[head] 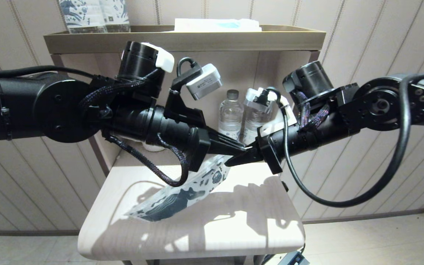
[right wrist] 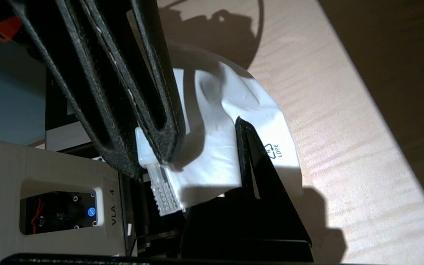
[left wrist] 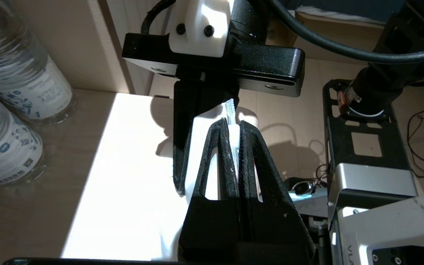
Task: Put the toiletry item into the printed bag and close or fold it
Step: Hand it to the other hand
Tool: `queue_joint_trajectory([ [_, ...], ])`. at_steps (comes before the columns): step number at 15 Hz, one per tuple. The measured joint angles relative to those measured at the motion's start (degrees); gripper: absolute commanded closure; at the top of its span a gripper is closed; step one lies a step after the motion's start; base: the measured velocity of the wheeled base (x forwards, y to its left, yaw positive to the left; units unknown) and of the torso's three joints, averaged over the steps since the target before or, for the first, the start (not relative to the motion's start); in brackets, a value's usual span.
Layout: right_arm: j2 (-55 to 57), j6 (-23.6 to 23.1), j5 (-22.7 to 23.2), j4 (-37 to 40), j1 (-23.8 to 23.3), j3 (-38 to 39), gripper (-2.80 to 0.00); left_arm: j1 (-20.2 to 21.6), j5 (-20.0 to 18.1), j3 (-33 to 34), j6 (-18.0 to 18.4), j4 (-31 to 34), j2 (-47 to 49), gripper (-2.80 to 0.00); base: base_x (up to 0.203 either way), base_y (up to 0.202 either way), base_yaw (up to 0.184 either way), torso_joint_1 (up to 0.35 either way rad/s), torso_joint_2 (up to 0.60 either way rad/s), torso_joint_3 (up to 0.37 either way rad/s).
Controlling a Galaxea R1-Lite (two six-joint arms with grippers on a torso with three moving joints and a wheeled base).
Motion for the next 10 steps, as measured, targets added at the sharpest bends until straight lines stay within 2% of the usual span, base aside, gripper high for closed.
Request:
queue_joint_trajectory([
  [7,-0.36,0.00,-0.04,0.05,0.15,0.24,0.00,-0.37,0.04,1.04,0.40,0.00,0.04,0.00,0.000,0.000,0.000,0.000,0.00,0.000],
  [10,-0.85,0.02,0.00,0.02,-0.25,0.57,0.00,1.13,1.53,2.87,0.53,-0.06,-0.62,0.00,0.000,0.000,0.000,0.000,0.00,0.000],
])
